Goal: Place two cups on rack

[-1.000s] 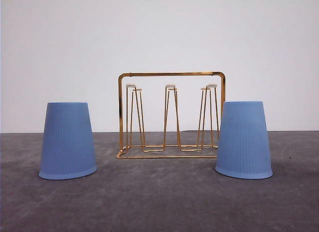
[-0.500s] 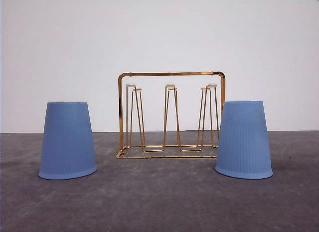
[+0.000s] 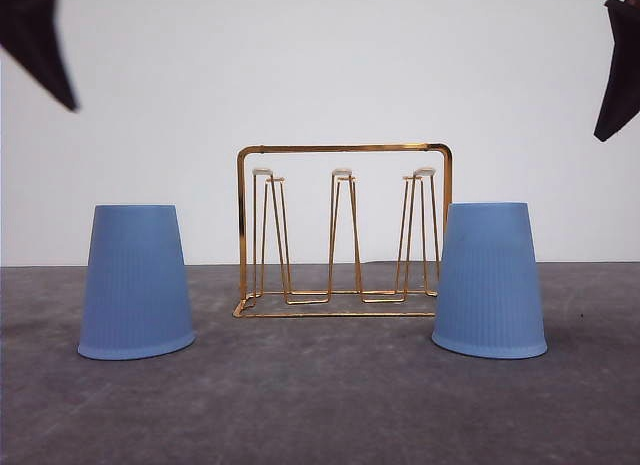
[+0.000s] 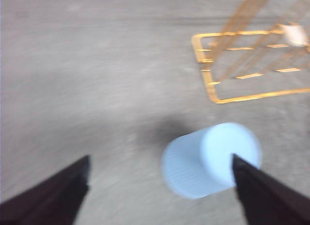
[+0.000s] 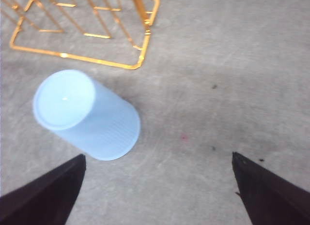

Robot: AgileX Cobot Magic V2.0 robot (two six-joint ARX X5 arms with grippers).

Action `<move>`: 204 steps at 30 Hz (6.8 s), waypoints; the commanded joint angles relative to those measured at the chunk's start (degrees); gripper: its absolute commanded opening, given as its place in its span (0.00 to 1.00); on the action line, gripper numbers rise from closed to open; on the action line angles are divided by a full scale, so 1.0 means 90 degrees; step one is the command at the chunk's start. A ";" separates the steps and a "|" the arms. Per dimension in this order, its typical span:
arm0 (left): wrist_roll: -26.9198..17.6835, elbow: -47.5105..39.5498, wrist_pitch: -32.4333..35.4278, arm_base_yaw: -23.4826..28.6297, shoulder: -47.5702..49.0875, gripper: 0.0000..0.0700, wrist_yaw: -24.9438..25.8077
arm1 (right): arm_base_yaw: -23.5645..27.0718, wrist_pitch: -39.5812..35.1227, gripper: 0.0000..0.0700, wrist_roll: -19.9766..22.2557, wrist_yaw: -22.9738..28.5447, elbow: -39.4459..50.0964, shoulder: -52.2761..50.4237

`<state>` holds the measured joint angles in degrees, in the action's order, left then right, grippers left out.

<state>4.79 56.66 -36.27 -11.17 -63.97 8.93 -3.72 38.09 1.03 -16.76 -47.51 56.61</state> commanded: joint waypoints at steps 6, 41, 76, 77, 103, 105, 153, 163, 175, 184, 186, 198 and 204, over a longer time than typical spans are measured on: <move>0.0260 0.0126 0.0842 -0.0845 -0.0727 0.91 -0.0021 | -0.0038 -0.0041 0.88 0.0101 -0.0019 -0.0083 0.0037; 0.0041 0.2311 -0.0050 -0.1486 -0.2336 0.43 -0.0088 | -0.0038 -0.0036 0.88 0.0103 -0.0021 -0.0083 0.0037; -0.0437 0.3543 0.0330 -0.1650 -0.4505 0.81 0.0017 | -0.0038 -0.0023 0.90 0.0175 -0.0052 -0.0083 0.0037; -0.0437 0.3543 0.0320 -0.1650 -0.4504 0.81 0.0017 | -0.0038 -0.0028 0.92 0.0179 -0.0095 -0.0083 0.0037; -0.0938 0.3756 -0.1269 -0.1419 -0.2339 0.79 -0.0413 | -0.1537 -0.2308 1.00 -0.0457 -0.0228 -0.0083 0.1884; -0.0972 0.3737 -0.1528 -0.1282 -0.2140 0.79 -0.0688 | -0.1603 -0.2457 1.00 -0.0456 -0.0127 -0.0083 0.2157; -0.0578 0.0833 -0.1183 -0.0290 -0.0330 0.79 -0.0872 | -0.1823 -0.1565 0.59 0.0410 0.0414 -0.3381 0.3917; -0.0575 0.0833 -0.1181 -0.0290 -0.0330 0.79 -0.0872 | -0.1823 -0.1661 0.98 0.0384 0.0370 -0.3383 0.4773; -0.0582 0.0833 -0.1106 -0.0131 -0.0330 0.79 -0.0874 | -0.1635 -0.0924 0.98 0.0076 0.0376 -0.3425 0.3582; -0.0582 0.0833 -0.1162 0.0693 -0.0330 0.79 -0.0837 | -0.0962 -0.0185 0.98 0.0106 0.0724 -0.2631 0.1833; -0.0575 0.0833 -0.1167 0.0803 -0.0330 0.79 -0.0813 | -0.0769 -0.0203 0.98 0.0091 0.0730 -0.2100 0.1381; -0.0544 0.0833 -0.1237 0.0859 -0.0330 0.79 -0.0200 | -0.0283 -0.0182 0.98 -0.0402 0.1136 -0.0406 0.0224; -0.0445 0.0833 -0.1293 0.0859 -0.0330 0.63 -0.0172 | -0.0285 -0.0269 0.66 -0.0512 0.1154 -0.0406 0.0227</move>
<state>0.08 63.51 -48.05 -3.49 -66.67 7.29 -6.26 36.33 -2.75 -6.42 -50.37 58.35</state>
